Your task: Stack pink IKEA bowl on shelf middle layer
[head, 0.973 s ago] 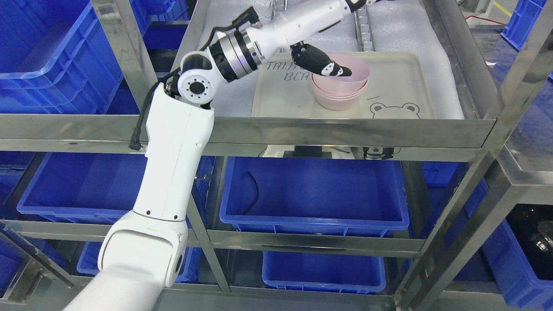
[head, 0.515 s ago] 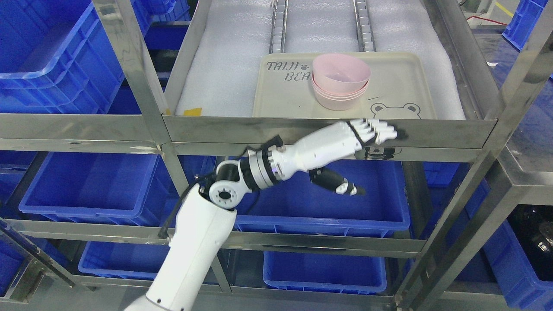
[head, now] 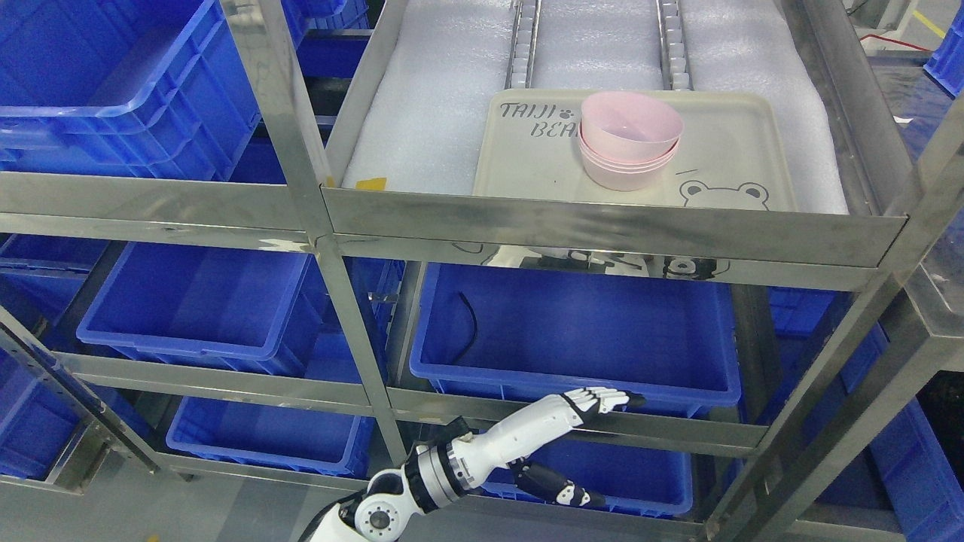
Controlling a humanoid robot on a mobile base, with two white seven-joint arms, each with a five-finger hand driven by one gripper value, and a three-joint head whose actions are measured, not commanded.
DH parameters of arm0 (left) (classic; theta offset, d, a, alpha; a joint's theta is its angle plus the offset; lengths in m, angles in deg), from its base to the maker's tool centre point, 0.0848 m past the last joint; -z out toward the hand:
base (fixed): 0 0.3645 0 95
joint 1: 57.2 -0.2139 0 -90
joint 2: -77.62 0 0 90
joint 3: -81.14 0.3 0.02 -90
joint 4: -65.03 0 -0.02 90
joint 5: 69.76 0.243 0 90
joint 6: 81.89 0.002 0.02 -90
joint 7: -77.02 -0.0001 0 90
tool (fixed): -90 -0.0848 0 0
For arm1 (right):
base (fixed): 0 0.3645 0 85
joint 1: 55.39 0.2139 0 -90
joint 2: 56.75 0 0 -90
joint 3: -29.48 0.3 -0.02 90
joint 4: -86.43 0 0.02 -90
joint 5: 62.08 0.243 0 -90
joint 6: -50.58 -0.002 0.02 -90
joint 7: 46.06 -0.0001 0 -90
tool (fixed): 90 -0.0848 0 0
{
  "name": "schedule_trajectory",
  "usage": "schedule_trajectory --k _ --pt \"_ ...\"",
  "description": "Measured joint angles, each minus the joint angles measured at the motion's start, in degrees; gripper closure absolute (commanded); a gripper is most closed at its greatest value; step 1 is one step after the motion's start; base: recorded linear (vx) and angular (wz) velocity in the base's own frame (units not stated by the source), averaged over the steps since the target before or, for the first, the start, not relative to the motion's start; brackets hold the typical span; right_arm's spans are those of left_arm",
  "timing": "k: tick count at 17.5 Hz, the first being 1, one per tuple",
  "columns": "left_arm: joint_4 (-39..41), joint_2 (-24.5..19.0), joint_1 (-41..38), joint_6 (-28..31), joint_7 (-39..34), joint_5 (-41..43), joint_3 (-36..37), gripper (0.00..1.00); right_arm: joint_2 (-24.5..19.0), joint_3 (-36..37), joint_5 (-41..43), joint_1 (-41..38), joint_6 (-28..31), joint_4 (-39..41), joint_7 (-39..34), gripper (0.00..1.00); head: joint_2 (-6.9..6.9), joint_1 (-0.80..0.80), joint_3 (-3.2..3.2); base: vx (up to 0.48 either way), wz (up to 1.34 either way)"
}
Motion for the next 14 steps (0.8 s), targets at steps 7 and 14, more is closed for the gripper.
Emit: schedule_trajectory --k 7,14 --pt "-1.81 0.01 -2.87 16.41 -29.57 -7.5 0.47 0.01 0.0 0.0 0.0 -0.01 0.0 0.0 0.1 0.0 0.0 0.0 0.0 -0.002 0.02" --pt "2.11 0.01 -1.98 28.77 -34.41 -14.54 2.83 0.01 0.0 0.0 0.0 -0.01 0.0 0.0 0.11 0.0 0.0 0.0 0.0 0.0 0.0"
